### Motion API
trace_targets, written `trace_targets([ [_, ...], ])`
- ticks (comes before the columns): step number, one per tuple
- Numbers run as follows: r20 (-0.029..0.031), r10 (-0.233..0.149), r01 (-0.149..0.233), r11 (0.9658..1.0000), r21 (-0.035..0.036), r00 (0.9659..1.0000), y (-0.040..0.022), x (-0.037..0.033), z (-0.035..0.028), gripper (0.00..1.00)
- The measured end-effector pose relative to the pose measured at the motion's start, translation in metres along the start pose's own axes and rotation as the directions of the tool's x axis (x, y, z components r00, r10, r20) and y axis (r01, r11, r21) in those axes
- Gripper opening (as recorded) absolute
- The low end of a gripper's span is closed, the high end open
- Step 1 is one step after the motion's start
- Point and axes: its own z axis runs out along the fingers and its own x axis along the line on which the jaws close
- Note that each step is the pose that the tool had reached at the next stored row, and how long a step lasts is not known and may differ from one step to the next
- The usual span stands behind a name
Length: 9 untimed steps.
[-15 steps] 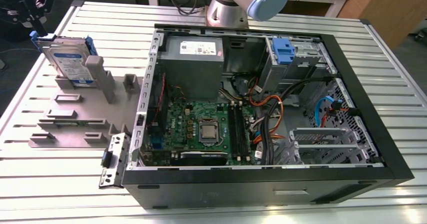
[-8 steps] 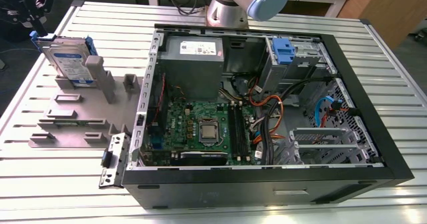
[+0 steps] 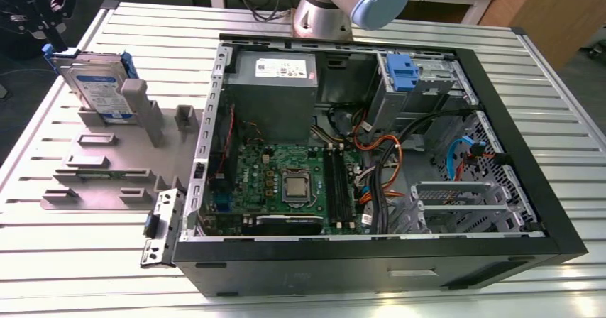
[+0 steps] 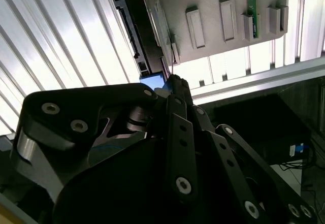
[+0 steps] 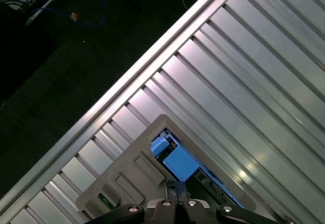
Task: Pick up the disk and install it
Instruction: 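Pick up the disk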
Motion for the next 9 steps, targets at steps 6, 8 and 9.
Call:
trace_targets([
  [6,-0.0001,-0.004,0.004,1.0,0.0,1.0,0.0001,0.0,0.0,0.11],
  [8,-0.0003,-0.006,0.006,1.0,0.0,1.0,0.0,0.0,0.0,0.11],
  [9,-0.0003,-0.007,0.007,1.0,0.0,1.0,0.0,0.0,0.0,0.11],
])
